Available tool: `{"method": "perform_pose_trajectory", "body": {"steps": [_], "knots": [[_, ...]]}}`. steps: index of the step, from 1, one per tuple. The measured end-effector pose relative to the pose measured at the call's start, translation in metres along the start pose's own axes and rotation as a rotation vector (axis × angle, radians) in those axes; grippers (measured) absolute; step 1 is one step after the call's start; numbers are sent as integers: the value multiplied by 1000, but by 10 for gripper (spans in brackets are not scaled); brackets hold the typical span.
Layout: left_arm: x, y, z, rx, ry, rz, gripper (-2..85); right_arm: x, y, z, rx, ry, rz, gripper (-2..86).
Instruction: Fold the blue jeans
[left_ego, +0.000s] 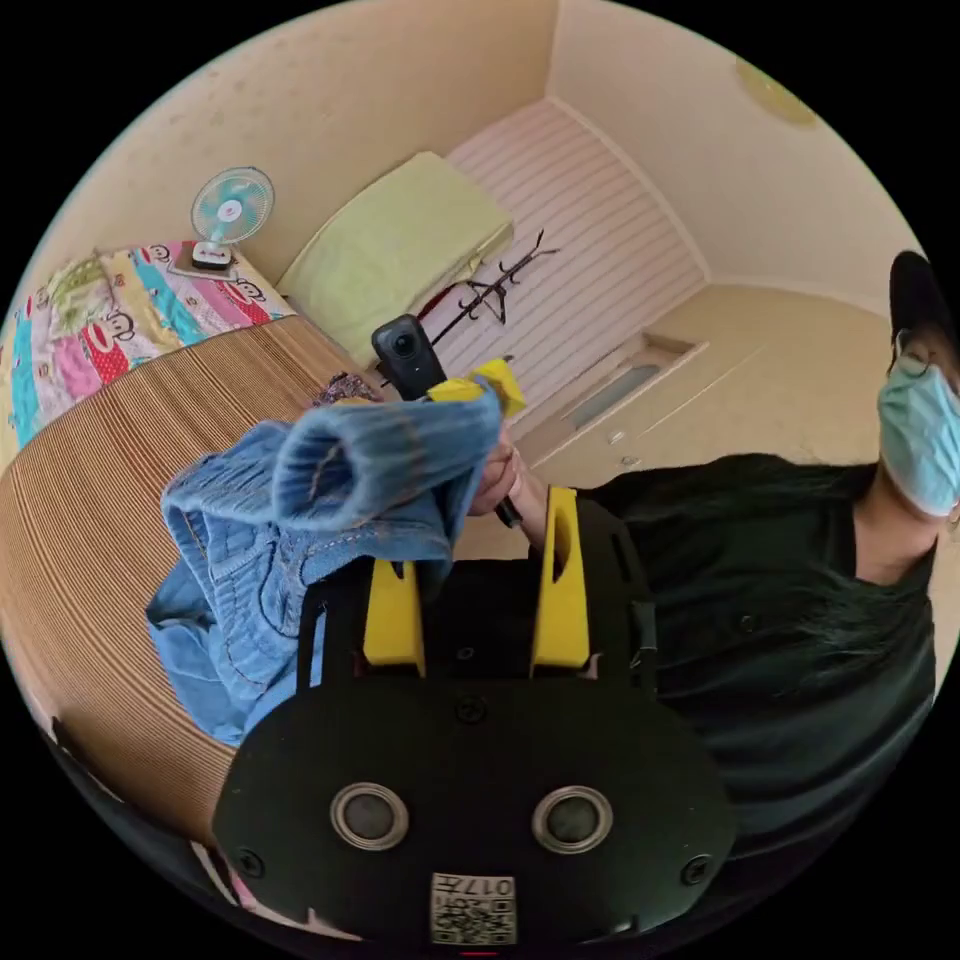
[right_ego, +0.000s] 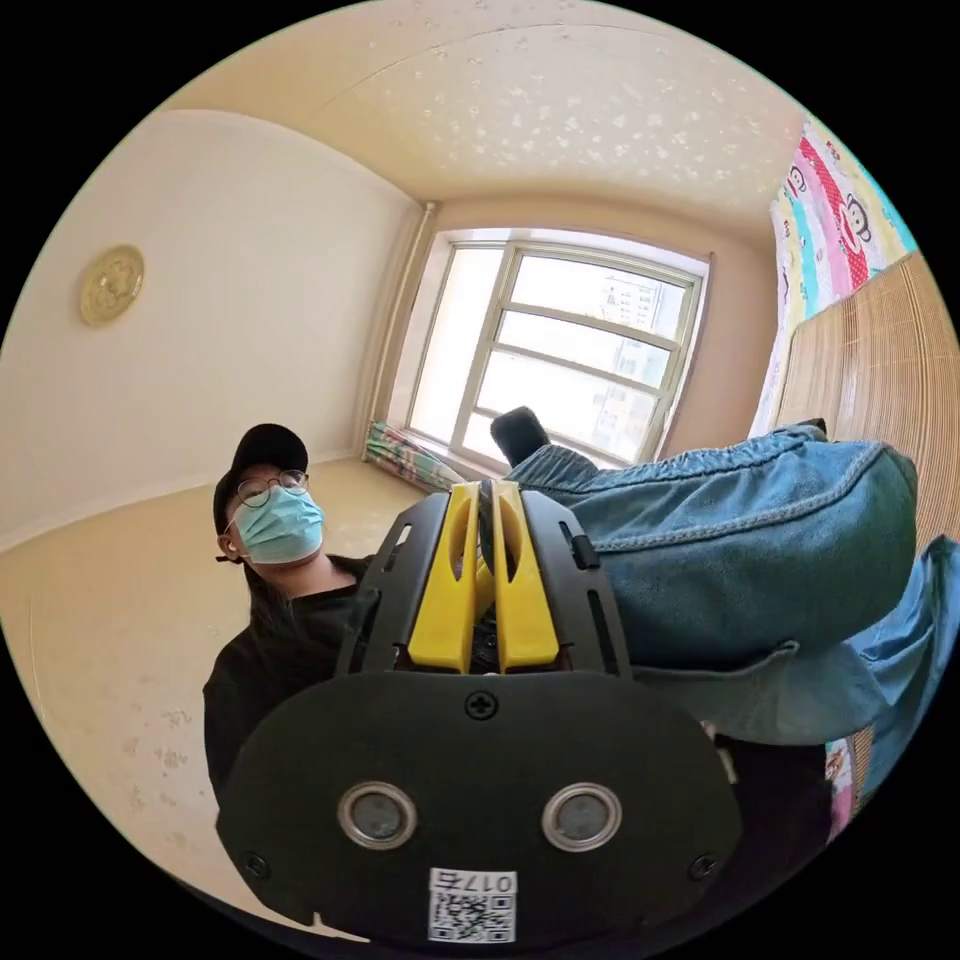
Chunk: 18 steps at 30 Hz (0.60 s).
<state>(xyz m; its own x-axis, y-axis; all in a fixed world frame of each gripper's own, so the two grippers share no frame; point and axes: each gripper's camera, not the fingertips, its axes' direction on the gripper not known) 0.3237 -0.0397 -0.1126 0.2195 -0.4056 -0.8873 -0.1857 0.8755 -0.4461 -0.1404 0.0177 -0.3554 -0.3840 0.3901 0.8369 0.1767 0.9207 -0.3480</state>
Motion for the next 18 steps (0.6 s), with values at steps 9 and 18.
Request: {"method": "perform_pose_trajectory", "body": {"steps": [9,18], "knots": [[7,9,-124,419,158,34,6,-113,-32,-65,175,-61,-300,25],[176,-39,-279,551,-266,448,-3,-285,-95,-80,218,343,-728,23]]}}
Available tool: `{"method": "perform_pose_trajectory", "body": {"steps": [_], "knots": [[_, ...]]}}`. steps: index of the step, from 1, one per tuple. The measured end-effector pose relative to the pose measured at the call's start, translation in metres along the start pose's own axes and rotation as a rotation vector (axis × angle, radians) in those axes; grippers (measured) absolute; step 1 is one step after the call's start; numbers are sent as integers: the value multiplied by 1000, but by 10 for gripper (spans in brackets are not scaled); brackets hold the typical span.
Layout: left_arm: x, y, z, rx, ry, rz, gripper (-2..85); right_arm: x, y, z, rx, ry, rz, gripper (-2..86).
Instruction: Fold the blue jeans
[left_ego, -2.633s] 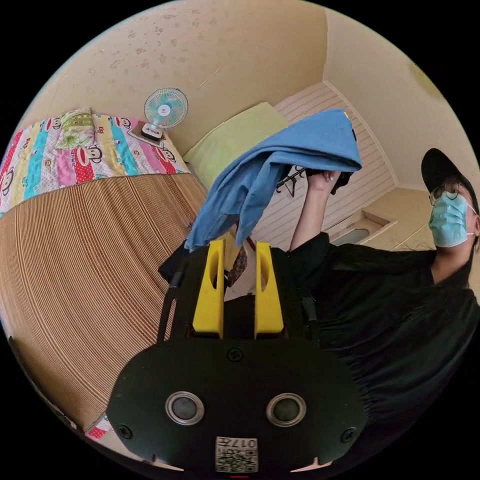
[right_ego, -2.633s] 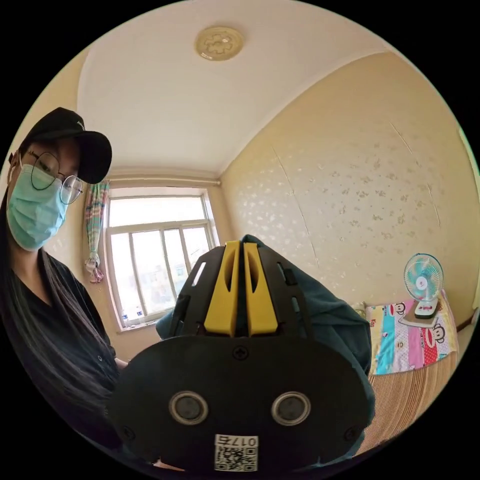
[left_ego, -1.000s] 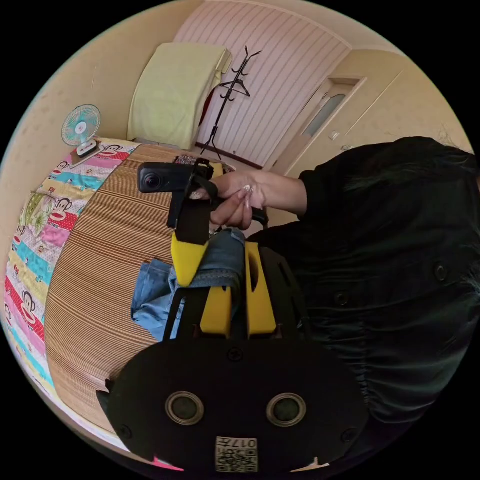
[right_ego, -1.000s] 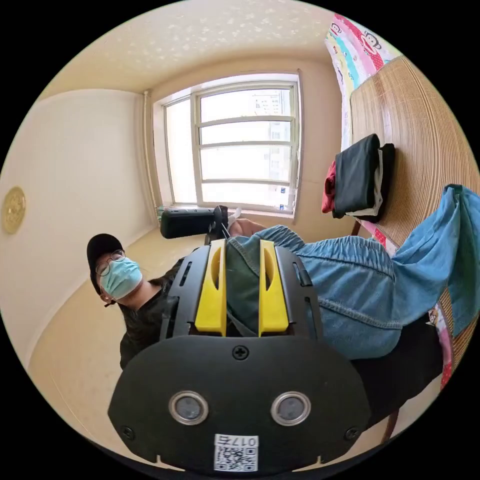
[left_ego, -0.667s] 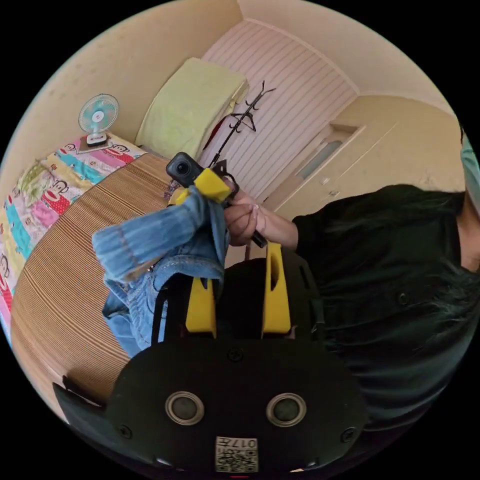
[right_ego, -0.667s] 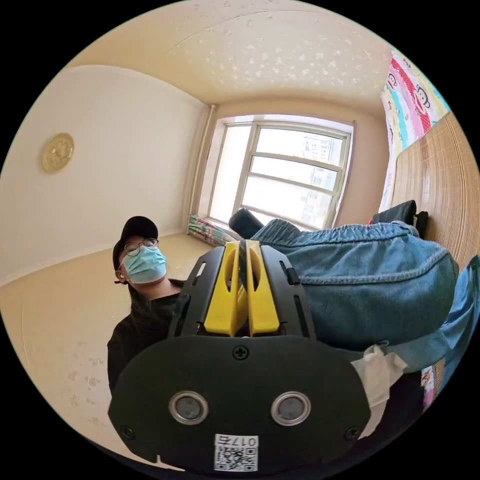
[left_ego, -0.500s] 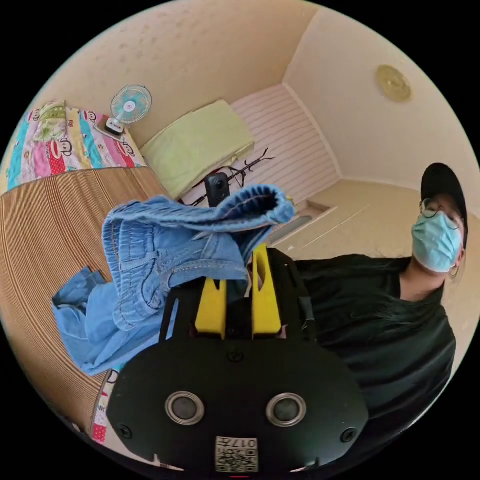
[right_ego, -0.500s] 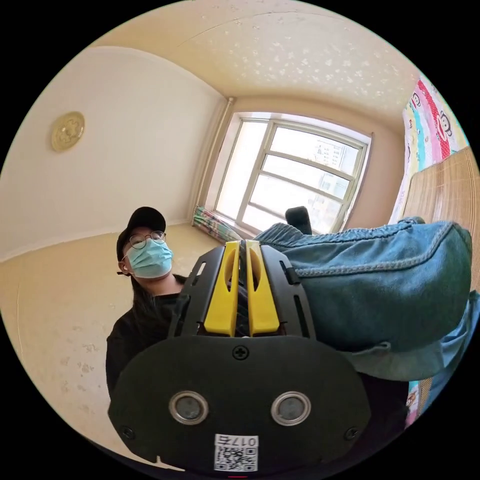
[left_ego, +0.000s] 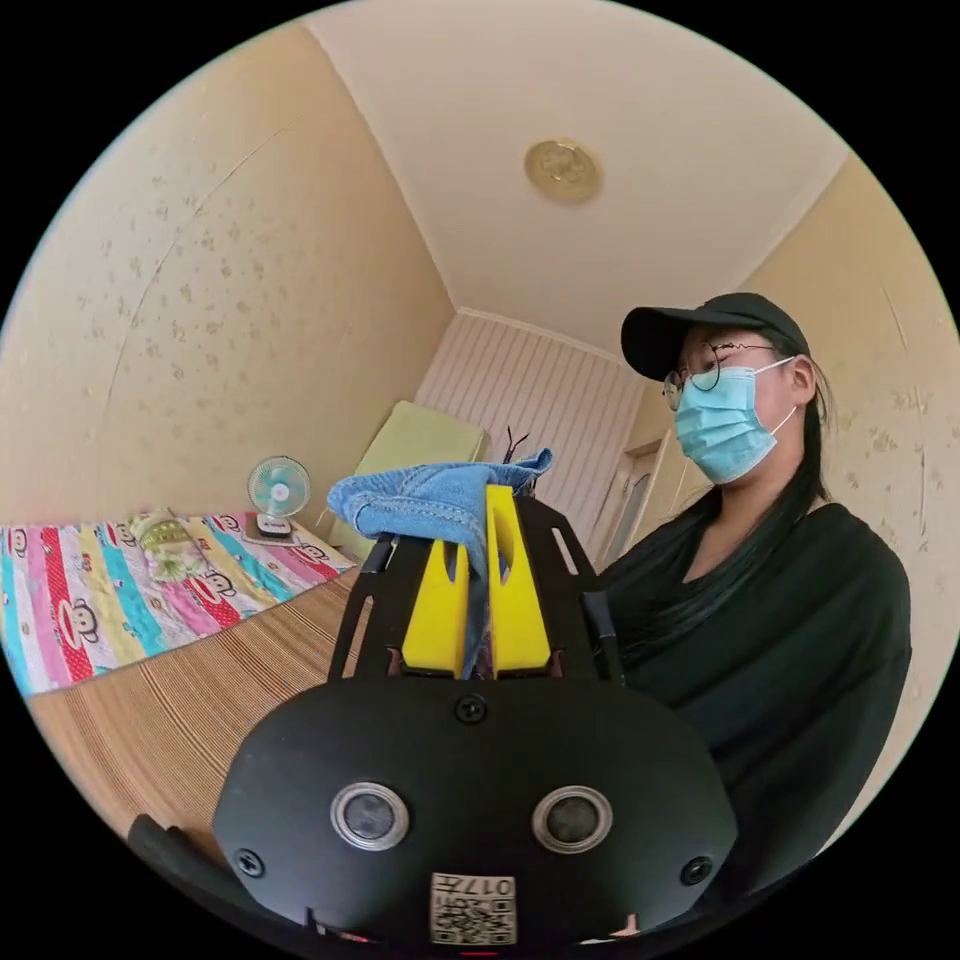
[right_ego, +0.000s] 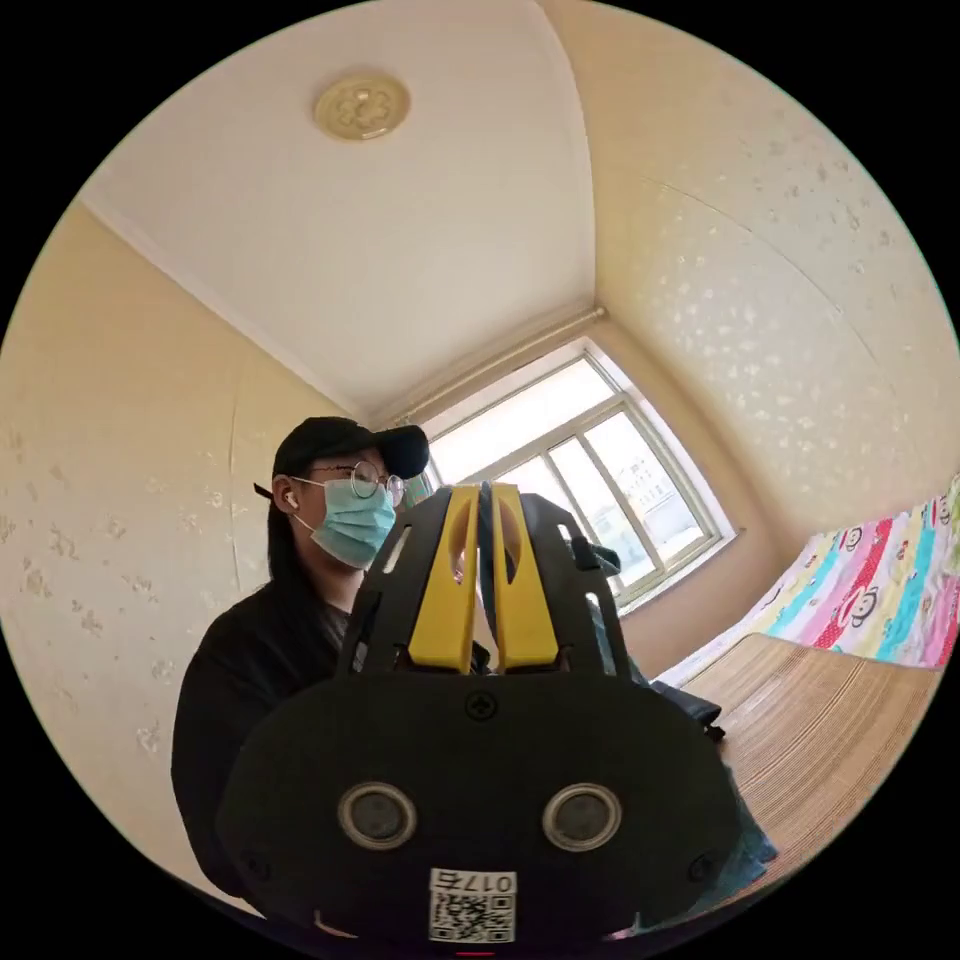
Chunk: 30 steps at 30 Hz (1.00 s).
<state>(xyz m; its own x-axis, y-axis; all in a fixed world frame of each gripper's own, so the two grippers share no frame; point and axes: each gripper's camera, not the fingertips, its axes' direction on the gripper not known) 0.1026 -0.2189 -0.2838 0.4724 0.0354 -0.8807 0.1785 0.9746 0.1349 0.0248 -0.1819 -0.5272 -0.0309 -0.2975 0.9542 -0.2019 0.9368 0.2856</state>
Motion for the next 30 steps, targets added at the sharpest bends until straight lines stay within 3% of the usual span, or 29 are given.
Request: {"method": "perform_pose_trajectory", "body": {"steps": [3,5,7,10,13,15,17,19,23,26,30], "knots": [[-33,-61,5,-35,-129,-1,-2,49,-64,14,0,234,-17,21],[-111,-118,26,-66,-255,-83,3,106,-113,32,-28,516,-25,20],[-194,-164,47,-99,-333,-178,12,203,-171,64,-58,938,-65,15],[-330,-209,65,-224,-510,-312,73,296,-205,66,-57,1137,49,10],[-411,-184,48,-351,-670,-454,115,343,-176,53,-71,1007,69,8],[-440,-136,33,-410,-645,-499,118,381,-131,44,-189,997,125,7],[-470,-40,12,-513,-626,-629,117,424,-66,29,-325,1015,230,7],[-487,47,-8,-609,-606,-769,115,485,43,5,-530,985,471,5],[-486,229,-68,-764,-544,-1120,112,524,195,-22,-649,898,817,4],[-465,304,-95,-896,-503,-1222,110,531,279,-22,-681,801,1010,4],[-452,342,-107,-1067,-533,-1156,68,532,335,-7,-706,719,1150,4]]}}
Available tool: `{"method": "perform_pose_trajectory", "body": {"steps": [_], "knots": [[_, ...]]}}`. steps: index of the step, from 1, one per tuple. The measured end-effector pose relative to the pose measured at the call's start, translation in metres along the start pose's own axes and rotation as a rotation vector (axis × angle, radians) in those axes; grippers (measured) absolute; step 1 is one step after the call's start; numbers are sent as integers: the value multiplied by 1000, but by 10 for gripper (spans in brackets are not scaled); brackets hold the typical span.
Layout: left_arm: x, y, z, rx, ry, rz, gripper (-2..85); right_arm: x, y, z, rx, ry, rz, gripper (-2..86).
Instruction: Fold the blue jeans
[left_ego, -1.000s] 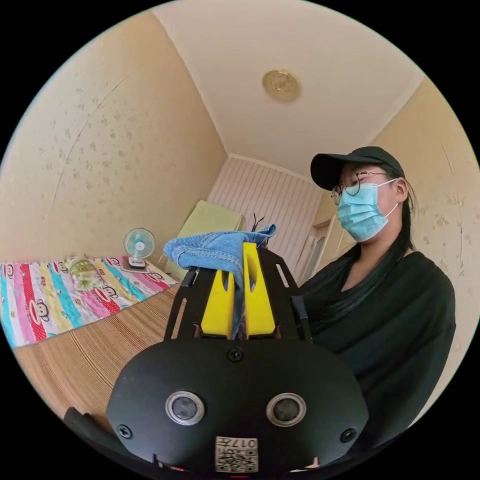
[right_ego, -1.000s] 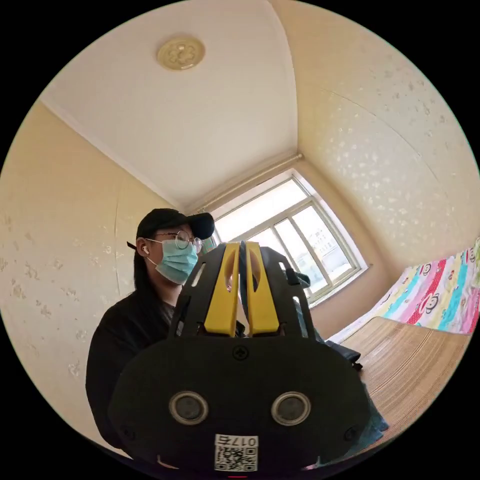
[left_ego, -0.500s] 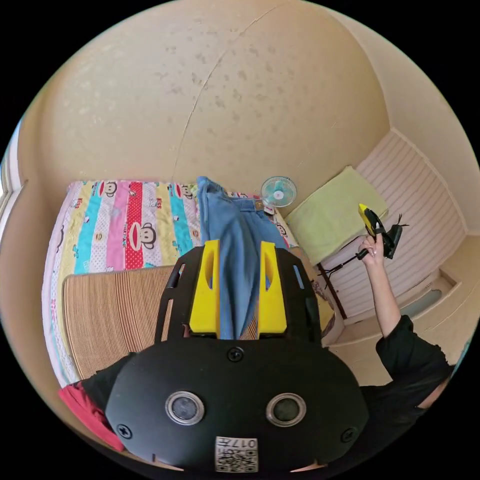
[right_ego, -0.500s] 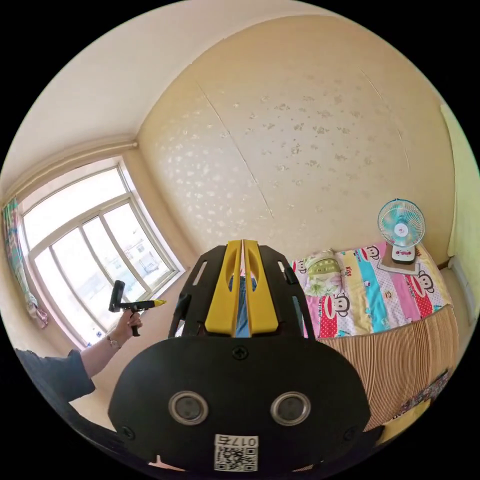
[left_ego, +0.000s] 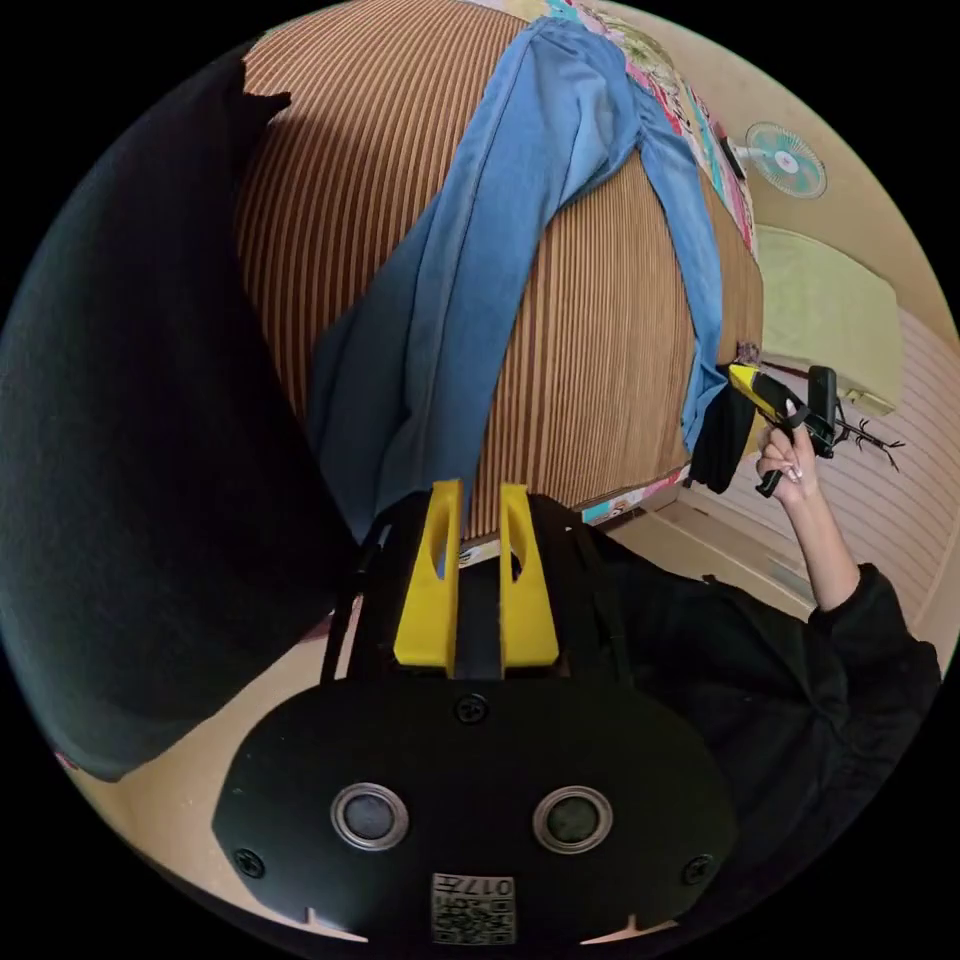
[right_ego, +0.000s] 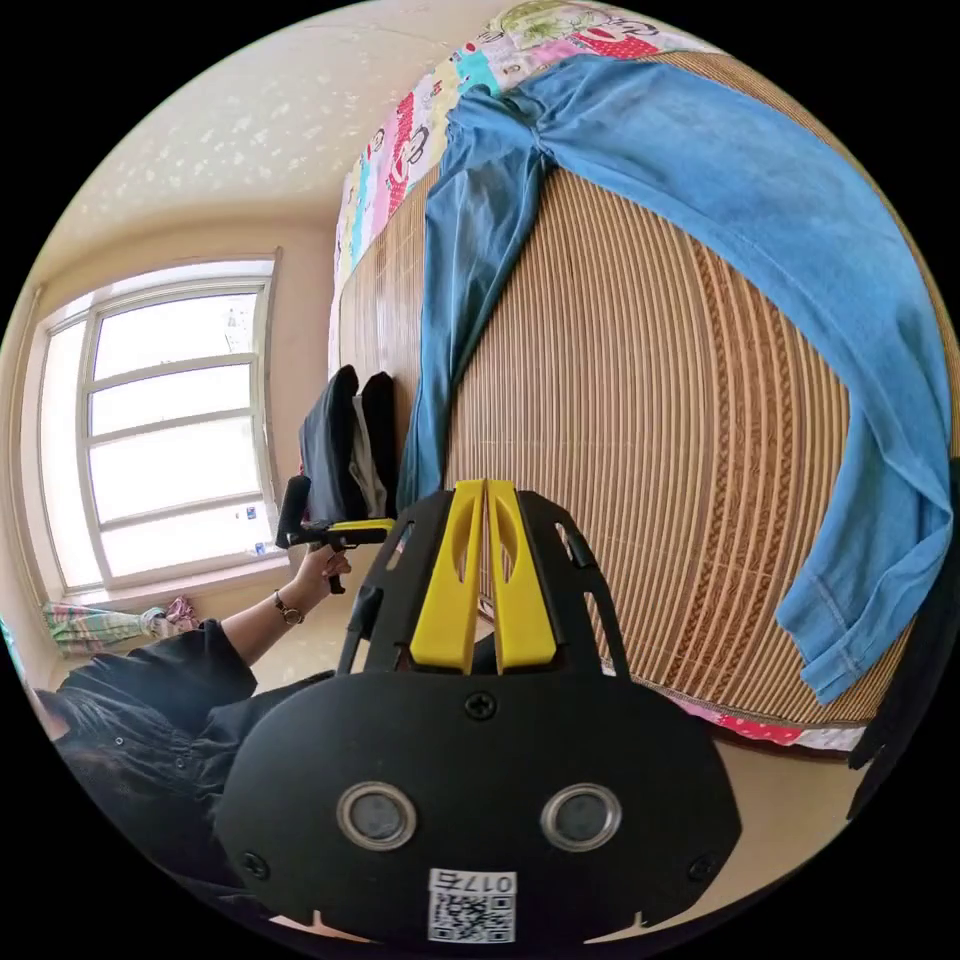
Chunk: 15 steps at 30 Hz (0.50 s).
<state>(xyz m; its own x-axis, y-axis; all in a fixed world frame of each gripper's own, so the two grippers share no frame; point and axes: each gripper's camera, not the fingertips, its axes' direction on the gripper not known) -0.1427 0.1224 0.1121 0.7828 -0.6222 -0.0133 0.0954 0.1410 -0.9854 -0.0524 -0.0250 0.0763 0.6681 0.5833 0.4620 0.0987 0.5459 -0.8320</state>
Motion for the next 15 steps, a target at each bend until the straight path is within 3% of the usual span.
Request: {"method": "perform_pose_trajectory", "body": {"steps": [4,7,9,11,13,15], "knots": [[-16,5,-8,-9,-198,-33,24,3,-4,7,-61,-42,29,4],[-31,9,-40,-4,-140,-66,-1,4,-12,-8,-105,-19,15,5],[-36,13,-61,-29,223,61,-6,6,-18,-24,-114,-15,7,6],[-36,41,-112,93,871,315,-8,8,-23,-42,-106,-23,0,7],[-46,70,-148,186,1023,376,-9,14,-29,-67,-78,-30,-8,10],[-66,99,-170,224,885,322,-9,25,-33,-80,-65,-20,3,14]]}}
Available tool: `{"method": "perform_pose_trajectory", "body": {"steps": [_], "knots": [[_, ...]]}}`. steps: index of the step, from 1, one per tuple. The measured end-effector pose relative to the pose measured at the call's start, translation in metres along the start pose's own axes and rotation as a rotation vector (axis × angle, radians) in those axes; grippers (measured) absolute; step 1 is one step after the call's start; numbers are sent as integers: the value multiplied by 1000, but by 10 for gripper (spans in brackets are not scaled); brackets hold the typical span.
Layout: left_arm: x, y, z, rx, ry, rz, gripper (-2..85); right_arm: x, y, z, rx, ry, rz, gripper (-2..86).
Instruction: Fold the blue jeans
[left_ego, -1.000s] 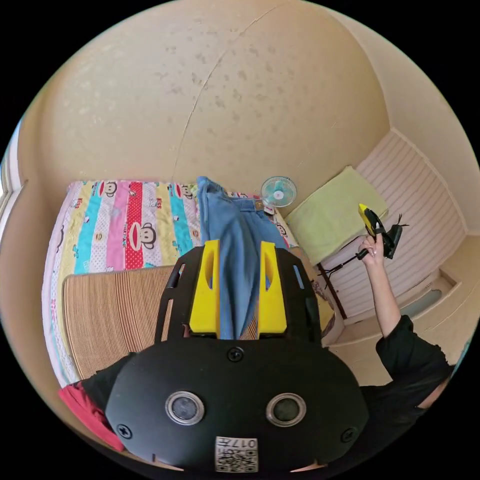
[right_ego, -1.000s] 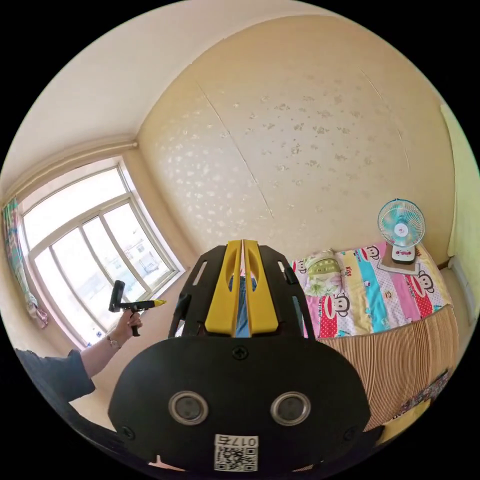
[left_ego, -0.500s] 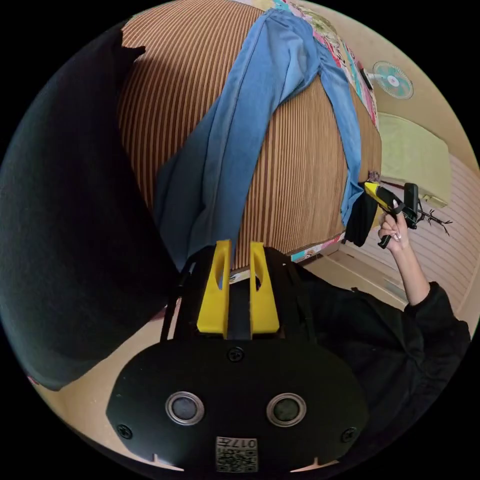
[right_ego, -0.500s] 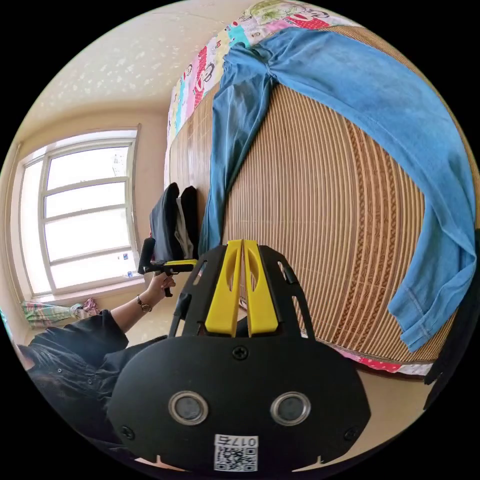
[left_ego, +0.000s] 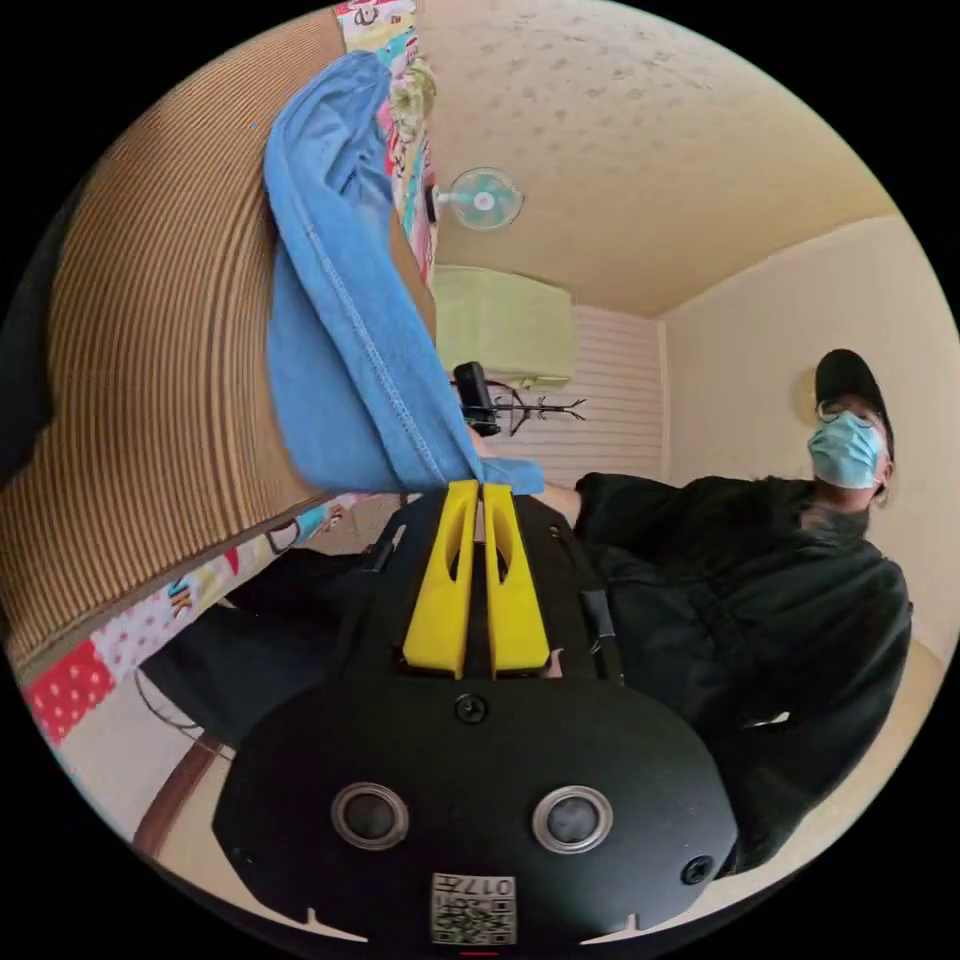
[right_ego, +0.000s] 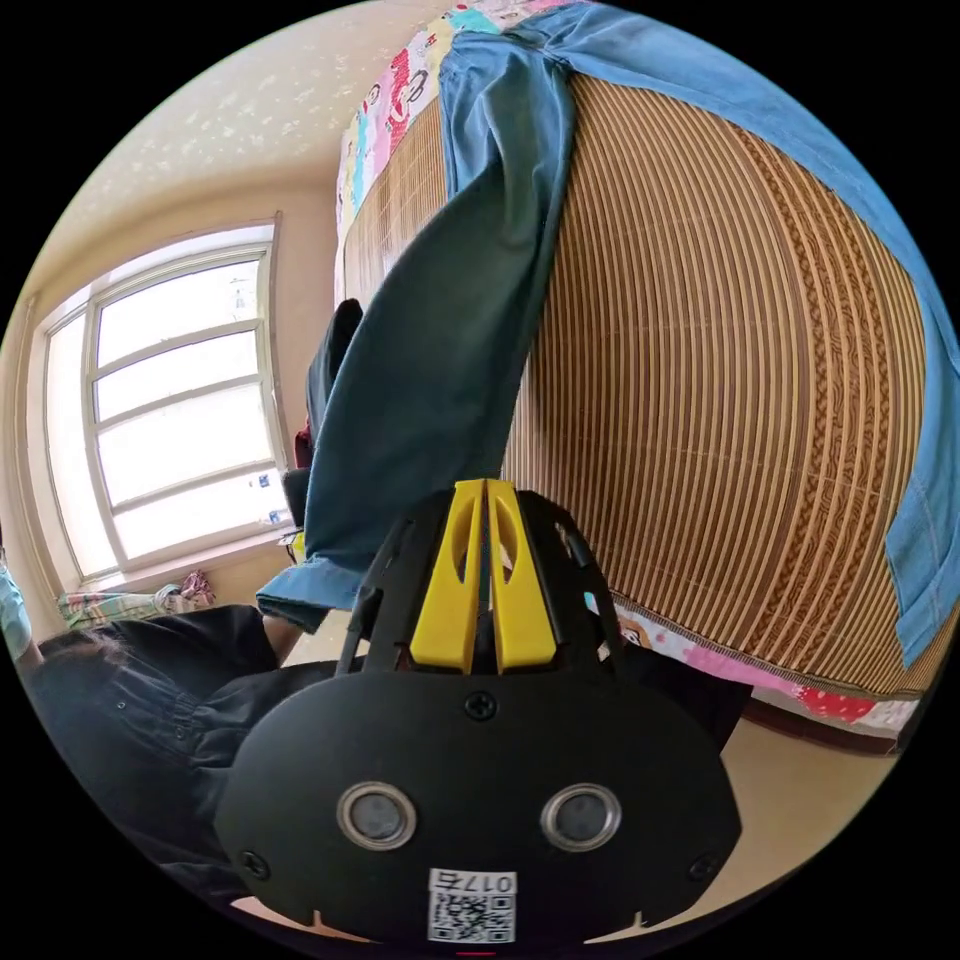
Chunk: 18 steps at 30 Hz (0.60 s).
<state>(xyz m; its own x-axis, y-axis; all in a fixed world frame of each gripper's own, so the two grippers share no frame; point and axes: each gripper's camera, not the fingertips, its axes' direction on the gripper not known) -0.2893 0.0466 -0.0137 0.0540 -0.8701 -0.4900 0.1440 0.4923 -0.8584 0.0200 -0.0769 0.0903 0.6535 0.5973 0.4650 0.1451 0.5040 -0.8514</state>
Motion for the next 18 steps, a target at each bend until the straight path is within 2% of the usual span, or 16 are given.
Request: {"method": "perform_pose_trajectory", "body": {"steps": [2,5,8,11,15,18], "knots": [[-16,35,-29,-5,-280,-162,-9,14,-4,-8,0,19,30,22],[-46,66,-57,20,-352,-317,-9,29,-12,-7,-62,68,49,49],[-41,66,-71,-16,-434,-307,-10,32,-19,-3,-117,85,36,86],[-28,52,-74,-92,-461,-255,-10,36,-26,-8,-89,-58,74,117],[-13,41,-79,-152,-466,-204,-10,56,-37,-6,-69,-280,247,159],[-2,36,-82,-215,-544,-155,-10,61,-44,8,-93,-409,345,170]]}}
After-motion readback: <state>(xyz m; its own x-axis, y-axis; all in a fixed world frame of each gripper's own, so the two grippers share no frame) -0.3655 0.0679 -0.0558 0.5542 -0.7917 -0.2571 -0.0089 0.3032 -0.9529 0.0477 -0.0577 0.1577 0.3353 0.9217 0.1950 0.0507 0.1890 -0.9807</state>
